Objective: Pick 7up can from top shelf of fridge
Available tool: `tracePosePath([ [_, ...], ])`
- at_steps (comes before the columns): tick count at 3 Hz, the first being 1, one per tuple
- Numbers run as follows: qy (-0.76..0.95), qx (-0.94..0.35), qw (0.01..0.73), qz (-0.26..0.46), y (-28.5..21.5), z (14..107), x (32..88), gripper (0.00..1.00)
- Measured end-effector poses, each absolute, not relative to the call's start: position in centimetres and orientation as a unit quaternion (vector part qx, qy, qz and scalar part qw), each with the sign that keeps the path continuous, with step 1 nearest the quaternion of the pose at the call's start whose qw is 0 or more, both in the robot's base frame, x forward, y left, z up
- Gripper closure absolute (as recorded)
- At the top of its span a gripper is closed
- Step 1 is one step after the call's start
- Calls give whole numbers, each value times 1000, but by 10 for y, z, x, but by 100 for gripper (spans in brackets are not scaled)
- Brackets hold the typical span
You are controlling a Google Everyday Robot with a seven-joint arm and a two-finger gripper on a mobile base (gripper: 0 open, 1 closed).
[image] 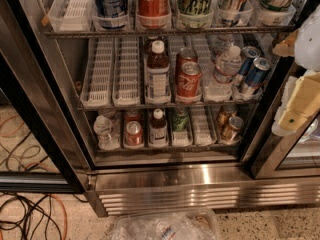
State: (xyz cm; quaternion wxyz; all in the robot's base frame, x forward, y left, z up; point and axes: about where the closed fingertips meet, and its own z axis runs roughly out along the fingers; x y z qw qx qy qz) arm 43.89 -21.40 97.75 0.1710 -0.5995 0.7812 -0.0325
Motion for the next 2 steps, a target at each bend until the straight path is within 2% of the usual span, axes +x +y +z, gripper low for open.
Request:
tracePosePath([
  [2, 803, -521, 285, 45, -193, 949, 414, 0],
])
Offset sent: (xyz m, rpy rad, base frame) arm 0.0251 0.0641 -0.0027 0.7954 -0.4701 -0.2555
